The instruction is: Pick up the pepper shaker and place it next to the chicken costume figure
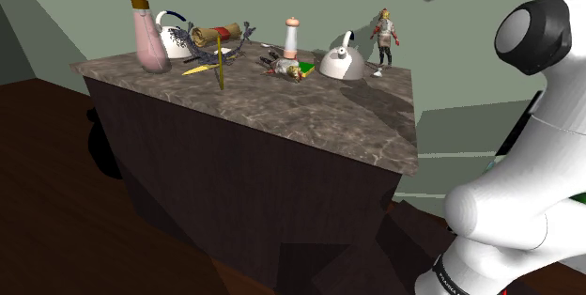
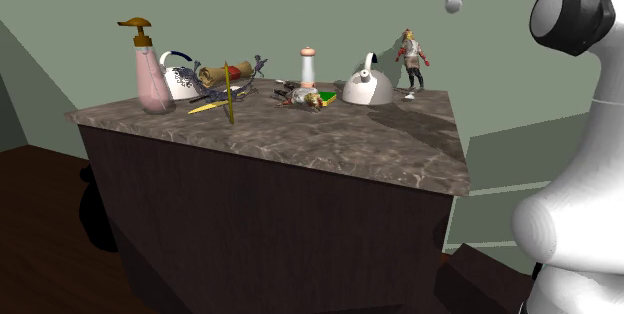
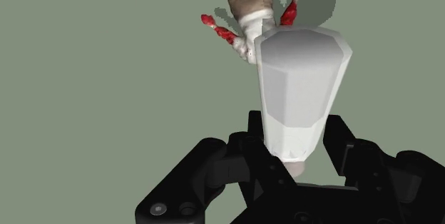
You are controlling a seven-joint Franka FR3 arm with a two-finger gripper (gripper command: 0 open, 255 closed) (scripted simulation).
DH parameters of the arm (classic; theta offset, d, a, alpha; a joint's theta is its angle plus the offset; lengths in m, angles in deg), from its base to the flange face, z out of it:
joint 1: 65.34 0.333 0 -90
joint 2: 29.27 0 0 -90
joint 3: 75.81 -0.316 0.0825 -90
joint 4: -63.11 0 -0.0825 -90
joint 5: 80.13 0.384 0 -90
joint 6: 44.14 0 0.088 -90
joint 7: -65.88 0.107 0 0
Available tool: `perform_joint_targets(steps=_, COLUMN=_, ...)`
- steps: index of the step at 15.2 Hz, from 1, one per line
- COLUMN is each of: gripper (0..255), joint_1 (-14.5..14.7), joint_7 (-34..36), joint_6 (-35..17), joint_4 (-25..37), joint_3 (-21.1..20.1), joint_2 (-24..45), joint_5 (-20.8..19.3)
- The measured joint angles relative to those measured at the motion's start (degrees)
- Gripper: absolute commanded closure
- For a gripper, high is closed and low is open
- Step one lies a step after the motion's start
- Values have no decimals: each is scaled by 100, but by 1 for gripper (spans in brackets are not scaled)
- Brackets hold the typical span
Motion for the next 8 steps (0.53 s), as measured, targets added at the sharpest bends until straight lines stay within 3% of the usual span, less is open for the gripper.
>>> perform_joint_targets(steps=8, gripper=255, joint_1=46, joint_7=-246, joint_6=-753, joint_4=-1212, joint_3=-40, joint_2=-439, joint_5=105)
